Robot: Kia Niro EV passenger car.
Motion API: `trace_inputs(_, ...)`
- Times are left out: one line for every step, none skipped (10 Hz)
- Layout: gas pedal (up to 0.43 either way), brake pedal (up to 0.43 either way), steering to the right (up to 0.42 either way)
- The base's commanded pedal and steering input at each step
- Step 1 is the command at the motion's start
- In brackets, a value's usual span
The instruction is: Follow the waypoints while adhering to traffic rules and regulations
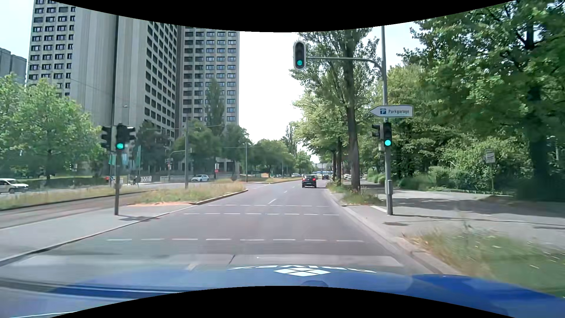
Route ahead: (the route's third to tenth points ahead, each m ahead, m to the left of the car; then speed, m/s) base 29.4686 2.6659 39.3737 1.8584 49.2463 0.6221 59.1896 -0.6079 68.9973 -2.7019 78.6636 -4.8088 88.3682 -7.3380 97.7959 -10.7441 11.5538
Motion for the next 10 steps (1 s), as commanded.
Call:
trace_inputs(0.157,0.000,0.011)
trace_inputs(0.157,0.000,0.011)
trace_inputs(0.157,0.000,0.012)
trace_inputs(0.157,0.000,0.013)
trace_inputs(0.169,0.000,0.014)
trace_inputs(0.169,0.000,0.014)
trace_inputs(0.169,0.000,0.015)
trace_inputs(0.169,0.000,0.015)
trace_inputs(0.169,0.000,0.015)
trace_inputs(0.177,0.000,0.015)
